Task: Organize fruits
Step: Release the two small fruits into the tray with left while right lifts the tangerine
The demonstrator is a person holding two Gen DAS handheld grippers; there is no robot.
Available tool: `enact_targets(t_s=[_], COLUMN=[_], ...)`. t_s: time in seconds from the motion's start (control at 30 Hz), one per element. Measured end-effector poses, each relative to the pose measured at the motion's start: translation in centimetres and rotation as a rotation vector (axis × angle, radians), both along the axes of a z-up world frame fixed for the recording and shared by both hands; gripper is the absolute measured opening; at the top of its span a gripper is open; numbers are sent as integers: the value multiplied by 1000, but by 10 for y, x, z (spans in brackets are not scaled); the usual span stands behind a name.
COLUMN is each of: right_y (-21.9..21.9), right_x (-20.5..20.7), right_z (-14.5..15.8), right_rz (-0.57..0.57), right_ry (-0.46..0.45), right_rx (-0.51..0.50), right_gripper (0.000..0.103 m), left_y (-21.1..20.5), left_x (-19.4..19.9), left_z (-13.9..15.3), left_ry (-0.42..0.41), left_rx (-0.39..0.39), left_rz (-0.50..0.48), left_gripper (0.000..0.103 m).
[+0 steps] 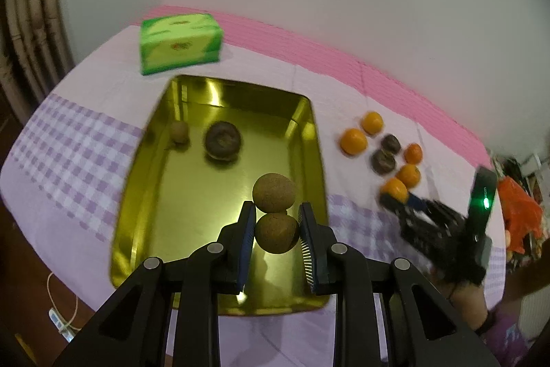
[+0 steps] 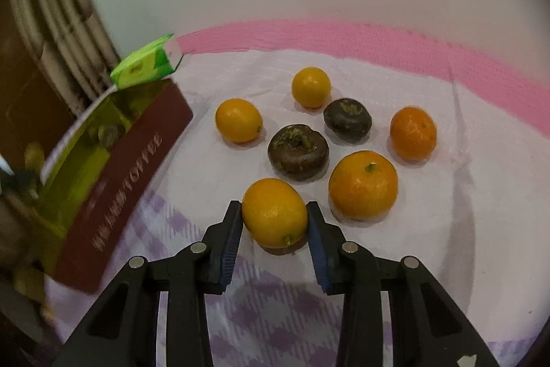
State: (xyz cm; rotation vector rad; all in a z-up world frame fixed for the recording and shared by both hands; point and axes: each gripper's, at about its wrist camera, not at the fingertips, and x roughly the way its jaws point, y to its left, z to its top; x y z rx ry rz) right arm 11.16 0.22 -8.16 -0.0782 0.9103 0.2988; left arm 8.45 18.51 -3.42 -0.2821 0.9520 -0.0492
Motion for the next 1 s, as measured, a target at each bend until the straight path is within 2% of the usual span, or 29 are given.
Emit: enact_targets(t_s=[0.17,0.37,0.6,0.7,1.0], right_y=[-2,1,2,1,0], right_x=[1,0,0,0,0], right_z=[1,1,1,1,1], right_rz=[2,3,2,1,2], right_ry=[2,-4,-2,-1,-1], right_rx=[2,-17,-14,-11,-9], right_gripper=[33,33,33,33,34], left_y=[18,16,24,31,28], left_x=[4,10,18,21,23], left_z=[-7,-19,-30,-39,-47], left_ry=[6,13,28,58,68], left_rx=[28,78,149,136,194], left_rz=[52,31,63,78,78], left_gripper=[26,26,26,26,26])
